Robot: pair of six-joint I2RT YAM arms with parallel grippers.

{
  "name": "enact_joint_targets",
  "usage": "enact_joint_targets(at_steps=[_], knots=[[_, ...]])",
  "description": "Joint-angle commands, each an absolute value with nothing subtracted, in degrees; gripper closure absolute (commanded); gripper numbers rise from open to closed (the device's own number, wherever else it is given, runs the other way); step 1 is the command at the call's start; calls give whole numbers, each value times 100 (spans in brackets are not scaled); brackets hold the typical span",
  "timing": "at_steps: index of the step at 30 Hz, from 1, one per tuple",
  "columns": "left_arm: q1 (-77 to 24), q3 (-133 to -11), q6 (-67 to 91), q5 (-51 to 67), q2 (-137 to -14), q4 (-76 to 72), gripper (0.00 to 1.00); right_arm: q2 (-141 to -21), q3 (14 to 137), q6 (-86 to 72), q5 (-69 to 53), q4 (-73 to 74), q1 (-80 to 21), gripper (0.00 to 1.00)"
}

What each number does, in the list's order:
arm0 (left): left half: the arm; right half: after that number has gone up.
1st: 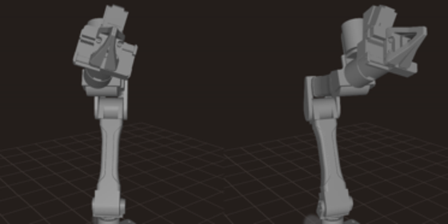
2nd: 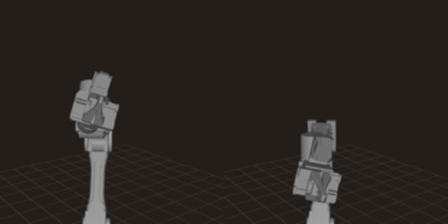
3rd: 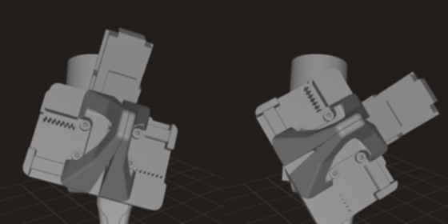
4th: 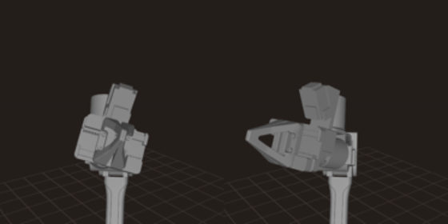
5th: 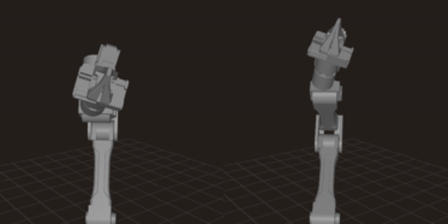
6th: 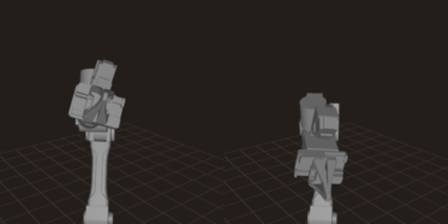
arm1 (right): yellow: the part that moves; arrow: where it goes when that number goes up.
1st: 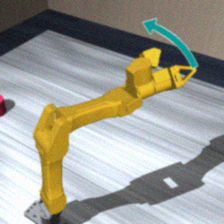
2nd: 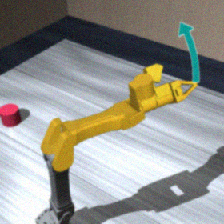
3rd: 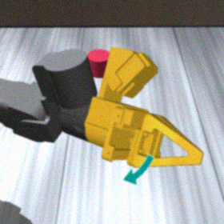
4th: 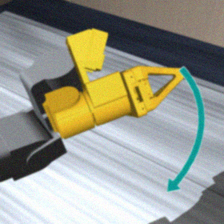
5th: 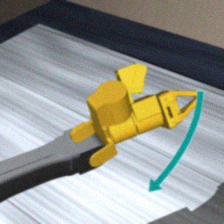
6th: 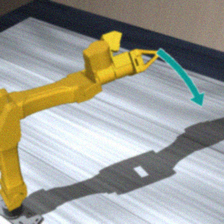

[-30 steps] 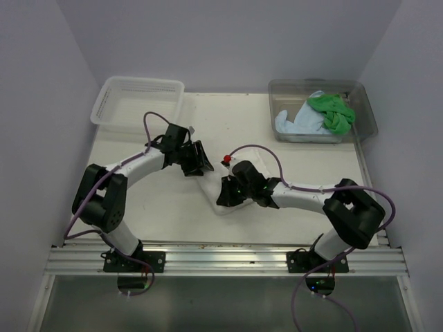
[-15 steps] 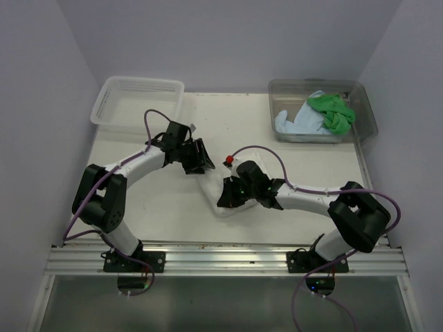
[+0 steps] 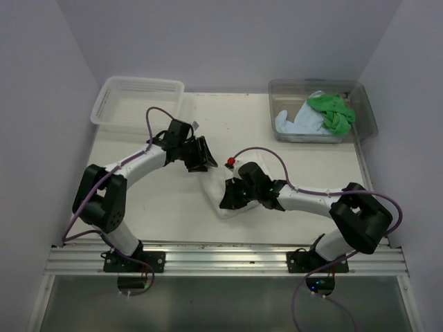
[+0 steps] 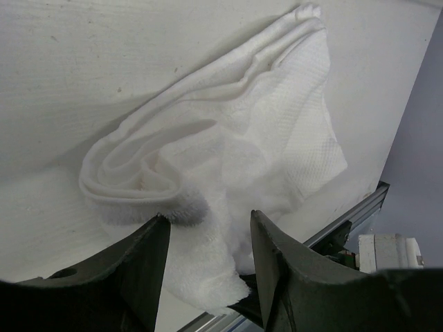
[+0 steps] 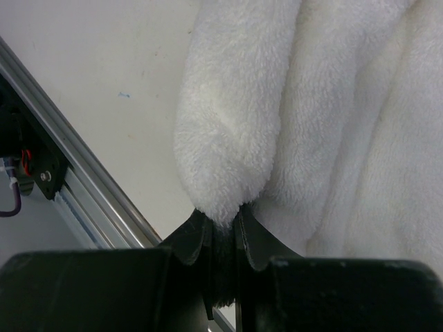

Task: Roll the towels
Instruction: Roll the towel

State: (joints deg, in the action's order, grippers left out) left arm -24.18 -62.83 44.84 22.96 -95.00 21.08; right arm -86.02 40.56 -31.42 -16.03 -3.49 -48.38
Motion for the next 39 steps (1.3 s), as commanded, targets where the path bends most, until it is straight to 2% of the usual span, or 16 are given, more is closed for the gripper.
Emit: enact_joint_targets(at_steps=[1, 12, 22, 24, 25, 27, 28, 33, 39], knots=[[-2470, -6627, 4465, 2391, -9396, 1899, 47, -8402, 3938, -3059, -1705, -123, -4825, 100], [-2584, -6662, 4535, 2479, -10063, 1574, 47, -8350, 3955, -3015, -1556, -18, -4773, 100], [-2619, -6654, 4772, 2030, -11039, 1714, 50, -8235, 3525, -3269, -1108, -53, -4781, 99], [-2628, -6636, 4764, 2004, -11118, 1758, 51, -8148, 3516, -3305, -915, 174, -4790, 88], [-2619, -6618, 4755, 1960, -11118, 1775, 51, -8087, 3568, -3244, -784, 298, -4799, 76], [-2628, -6601, 4729, 1934, -11083, 1828, 51, -7789, 3743, -3103, -170, 927, -5008, 63], [-2619, -6601, 4711, 1890, -11057, 1854, 51, -7657, 3988, -2972, 111, 1158, -5149, 49], [-2637, -6583, 4641, 1872, -11030, 1934, 51, -7129, 4657, -2900, 1587, 2125, -5668, 44], [-2646, -6530, 4606, 1907, -11048, 1916, 51, -7321, 5430, -2392, 2224, 2505, -6011, 45]])
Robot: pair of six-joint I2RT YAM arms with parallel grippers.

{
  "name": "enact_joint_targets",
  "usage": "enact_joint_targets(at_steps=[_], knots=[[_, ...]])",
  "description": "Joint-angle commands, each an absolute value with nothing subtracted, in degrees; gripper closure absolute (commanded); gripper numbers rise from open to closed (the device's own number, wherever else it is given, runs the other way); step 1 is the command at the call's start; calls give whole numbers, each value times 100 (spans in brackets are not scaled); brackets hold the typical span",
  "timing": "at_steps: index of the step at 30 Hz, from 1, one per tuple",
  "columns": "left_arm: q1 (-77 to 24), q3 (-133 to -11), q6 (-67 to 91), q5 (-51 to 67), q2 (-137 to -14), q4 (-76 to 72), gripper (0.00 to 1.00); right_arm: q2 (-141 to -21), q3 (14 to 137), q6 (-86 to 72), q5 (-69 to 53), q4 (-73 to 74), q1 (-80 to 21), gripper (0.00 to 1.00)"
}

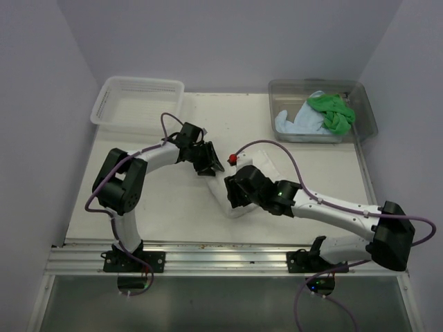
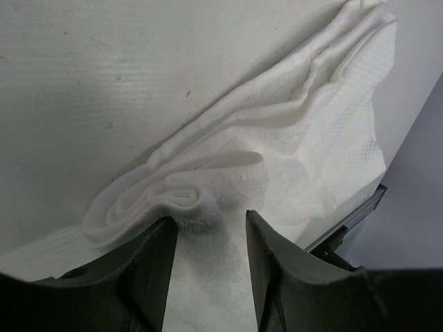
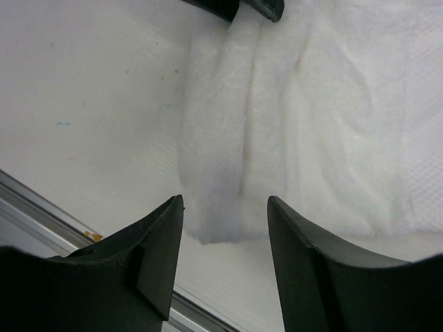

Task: Roll the towels
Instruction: Roll the towel

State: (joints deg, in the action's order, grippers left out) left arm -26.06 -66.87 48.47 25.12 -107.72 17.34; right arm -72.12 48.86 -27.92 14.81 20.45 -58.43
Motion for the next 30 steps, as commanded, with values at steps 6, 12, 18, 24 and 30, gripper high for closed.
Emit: enact_joint_targets(at_steps=[6, 12, 18, 24, 30], knots=[[-2646, -6504, 4614, 1934, -11092, 1890, 51, -8506, 6387, -1600, 2425, 2522, -6723, 46], [-2646, -6521, 4605, 1951, -11101, 1916, 51, -9455, 6890, -976, 3163, 2628, -7259, 44], [-2637, -6557, 4605, 1942, -11136, 1942, 51, -9905, 6891, -774, 3787, 2672, -7269, 36], [-2645, -6592, 4597, 1951, -11145, 1969, 51, -10230, 6759, -844, 4131, 2602, -7269, 30], [-2646, -6583, 4597, 1942, -11092, 2013, 51, -10547, 6531, -1072, 4456, 2444, -7260, 28]])
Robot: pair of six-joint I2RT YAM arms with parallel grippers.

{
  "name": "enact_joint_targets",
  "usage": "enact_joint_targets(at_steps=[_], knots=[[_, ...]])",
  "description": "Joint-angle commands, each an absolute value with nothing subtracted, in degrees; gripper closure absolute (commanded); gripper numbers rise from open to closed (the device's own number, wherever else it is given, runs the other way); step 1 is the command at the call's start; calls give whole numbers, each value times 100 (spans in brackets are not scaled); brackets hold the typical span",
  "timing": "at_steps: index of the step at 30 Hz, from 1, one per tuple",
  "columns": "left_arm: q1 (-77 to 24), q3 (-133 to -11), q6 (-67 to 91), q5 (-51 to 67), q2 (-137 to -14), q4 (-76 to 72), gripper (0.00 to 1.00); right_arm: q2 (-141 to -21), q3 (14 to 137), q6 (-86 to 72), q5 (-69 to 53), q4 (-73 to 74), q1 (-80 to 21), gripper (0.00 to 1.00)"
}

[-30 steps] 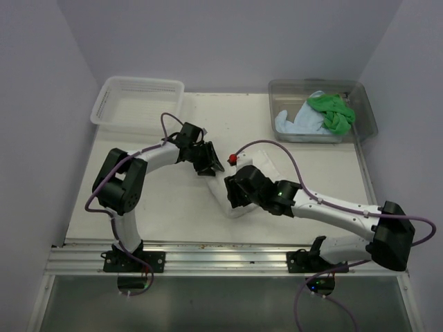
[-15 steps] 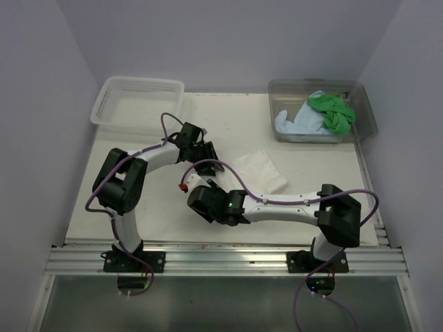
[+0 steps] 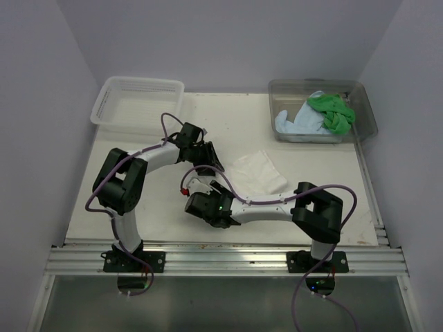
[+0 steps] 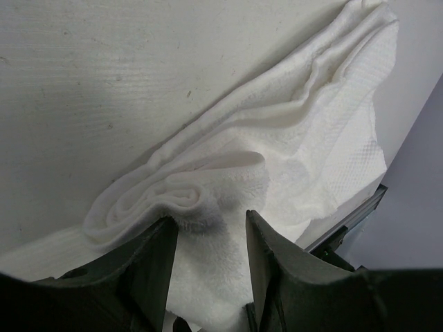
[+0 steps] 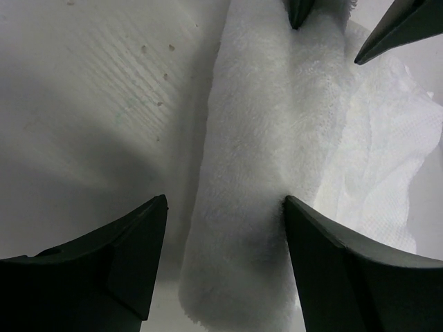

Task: Roll the towels
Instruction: Roll the towel

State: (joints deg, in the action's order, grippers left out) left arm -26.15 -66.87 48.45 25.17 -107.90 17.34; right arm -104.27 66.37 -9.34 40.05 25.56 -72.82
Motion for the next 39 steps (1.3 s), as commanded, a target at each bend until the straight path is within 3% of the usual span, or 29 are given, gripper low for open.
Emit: enact_joint_targets(at_steps=[1, 6, 11, 12, 16, 22, 29, 34, 39], knots=[[-2646, -6583, 4597, 1934, -11074, 2013, 51, -10599, 6504, -1159, 4491, 2443, -7251, 28], [-2646, -6566, 4588, 1942, -11022, 2030, 51, -10784, 6241, -1476, 4614, 2224, -7146, 30], [-2646, -6513, 4570, 1942, -10934, 2039, 51, -10714, 5959, -1766, 4457, 1881, -6839, 42], [-2646, -6504, 4570, 1942, -10916, 2048, 51, -10679, 5889, -1810, 4317, 1794, -6786, 54], [-2637, -6495, 4526, 1969, -10706, 2153, 50, -10416, 5670, -1934, 3642, 1504, -6443, 82], [-2602, -6644, 4386, 1820, -10153, 2548, 34, -9801, 5247, -2021, 2147, 906, -5767, 99], [-2382, -6741, 4298, 1793, -9493, 2873, 13, -9484, 4896, -2311, 142, 317, -4949, 100], [-2303, -6601, 4245, 1749, -9281, 2918, 11, -9361, 4755, -2451, -965, -104, -4685, 100], [-2294, -5969, 4526, 2379, -9307, 2067, 10, -9369, 4518, -2750, -1889, -729, -4377, 100]])
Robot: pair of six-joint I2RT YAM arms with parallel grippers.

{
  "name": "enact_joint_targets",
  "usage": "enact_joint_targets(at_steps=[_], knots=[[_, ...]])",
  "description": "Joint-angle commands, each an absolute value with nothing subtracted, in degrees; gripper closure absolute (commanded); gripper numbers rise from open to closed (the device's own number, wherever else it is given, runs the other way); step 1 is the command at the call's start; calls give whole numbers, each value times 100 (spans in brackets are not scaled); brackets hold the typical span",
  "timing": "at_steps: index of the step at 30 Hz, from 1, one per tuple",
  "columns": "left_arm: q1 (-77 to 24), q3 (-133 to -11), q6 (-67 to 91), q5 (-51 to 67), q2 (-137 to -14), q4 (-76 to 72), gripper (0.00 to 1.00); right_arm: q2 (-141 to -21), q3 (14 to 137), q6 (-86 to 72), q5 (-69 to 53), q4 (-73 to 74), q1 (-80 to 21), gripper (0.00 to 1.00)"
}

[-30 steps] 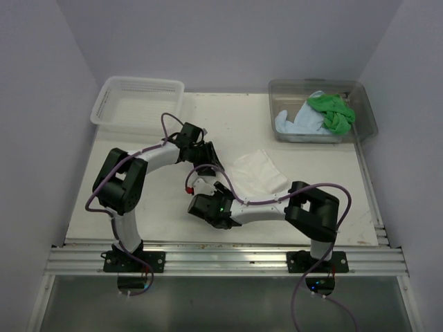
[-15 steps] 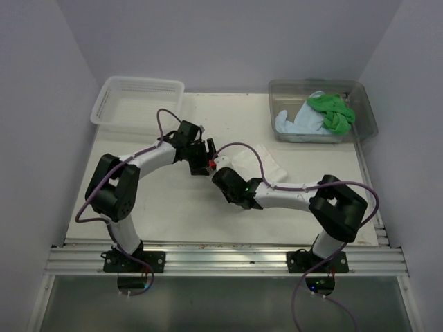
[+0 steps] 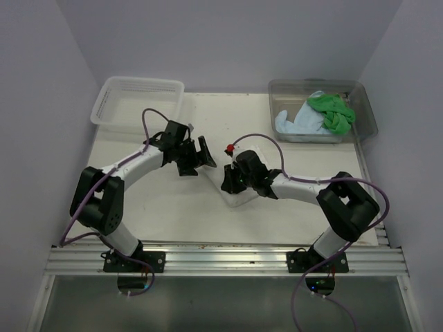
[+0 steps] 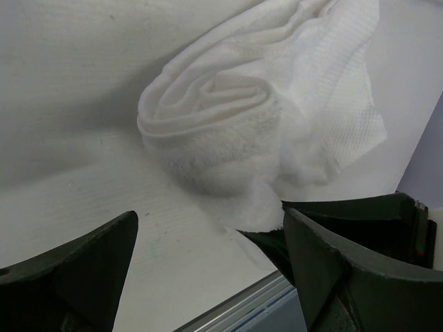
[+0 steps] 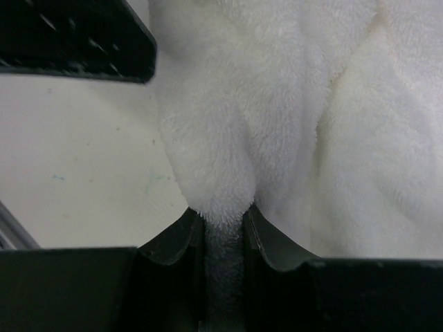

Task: Roll the towels
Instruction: Roll the towel

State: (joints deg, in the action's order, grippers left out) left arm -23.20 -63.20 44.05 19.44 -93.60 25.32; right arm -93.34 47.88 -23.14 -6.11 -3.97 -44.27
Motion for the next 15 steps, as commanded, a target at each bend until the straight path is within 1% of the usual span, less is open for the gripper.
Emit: enact_joint_targets(at_steps=[1, 5, 10, 15], knots=[[-2311, -5881, 4587, 2495, -9334, 1891, 11, -9352, 4448, -2890, -1942, -843, -4351, 100], [-2364, -5634, 4798, 2522, -9404, 1495, 13, -9325, 4202, -3216, -2311, -1343, -4140, 100], [-2373, -5423, 5009, 2461, -9509, 1091, 16, -9395, 4096, -3313, -2505, -1441, -4078, 100], [-2417, -5054, 5396, 2514, -9659, 309, 23, -9396, 4096, -3261, -2523, -1363, -4078, 100]])
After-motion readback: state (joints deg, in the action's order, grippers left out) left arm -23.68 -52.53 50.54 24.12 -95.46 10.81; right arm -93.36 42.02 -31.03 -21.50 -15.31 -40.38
